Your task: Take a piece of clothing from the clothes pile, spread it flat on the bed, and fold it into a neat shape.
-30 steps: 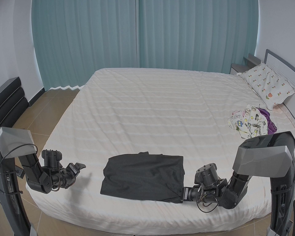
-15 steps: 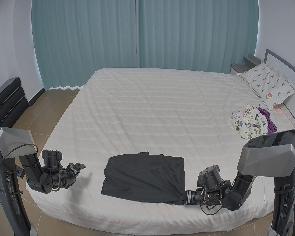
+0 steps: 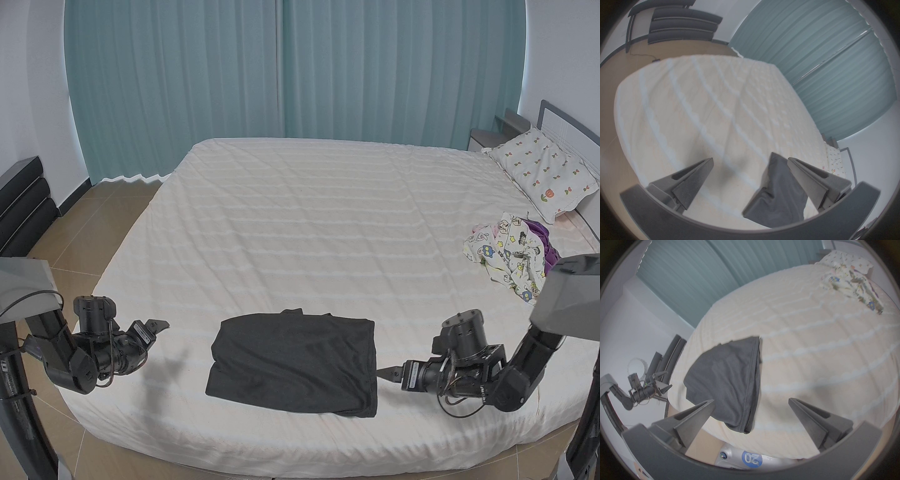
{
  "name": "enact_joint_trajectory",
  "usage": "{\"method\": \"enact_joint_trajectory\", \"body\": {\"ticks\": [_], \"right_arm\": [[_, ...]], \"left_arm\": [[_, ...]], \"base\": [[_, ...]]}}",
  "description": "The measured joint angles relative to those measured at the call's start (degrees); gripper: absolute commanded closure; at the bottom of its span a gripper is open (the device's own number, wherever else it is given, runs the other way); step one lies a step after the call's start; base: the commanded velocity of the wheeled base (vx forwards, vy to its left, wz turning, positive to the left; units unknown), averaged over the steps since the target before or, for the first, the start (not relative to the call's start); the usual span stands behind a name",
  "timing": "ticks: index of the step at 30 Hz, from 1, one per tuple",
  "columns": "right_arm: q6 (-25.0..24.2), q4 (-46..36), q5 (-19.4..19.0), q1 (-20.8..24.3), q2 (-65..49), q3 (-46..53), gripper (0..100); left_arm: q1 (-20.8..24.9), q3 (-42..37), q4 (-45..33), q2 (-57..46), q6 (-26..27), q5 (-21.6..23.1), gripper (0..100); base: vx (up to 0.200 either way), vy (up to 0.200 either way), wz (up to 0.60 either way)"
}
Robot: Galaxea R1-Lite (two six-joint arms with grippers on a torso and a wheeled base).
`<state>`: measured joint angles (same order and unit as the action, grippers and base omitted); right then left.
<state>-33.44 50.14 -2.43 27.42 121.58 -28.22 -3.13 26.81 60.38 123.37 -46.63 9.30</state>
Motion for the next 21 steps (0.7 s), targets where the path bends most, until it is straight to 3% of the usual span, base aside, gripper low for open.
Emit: {"method": "enact_joint_trajectory", "body": {"ticks": [10, 21], "right_arm": [[0.9, 0.9, 8.9, -2.9, -20.7, 8.4, 0], [9.8, -2.0, 17.6, -4.2, -51.1, 19.9, 0]], "left_arm": [[0.2, -7.3, 1.5, -19.4, 3.8, 0.3, 0], [0.4, -16.4, -4.1, -43.2, 5.7, 2.6, 0]], "base": [[0.000, 0.000, 0.00], [0.000, 0.000, 0.00]]}}
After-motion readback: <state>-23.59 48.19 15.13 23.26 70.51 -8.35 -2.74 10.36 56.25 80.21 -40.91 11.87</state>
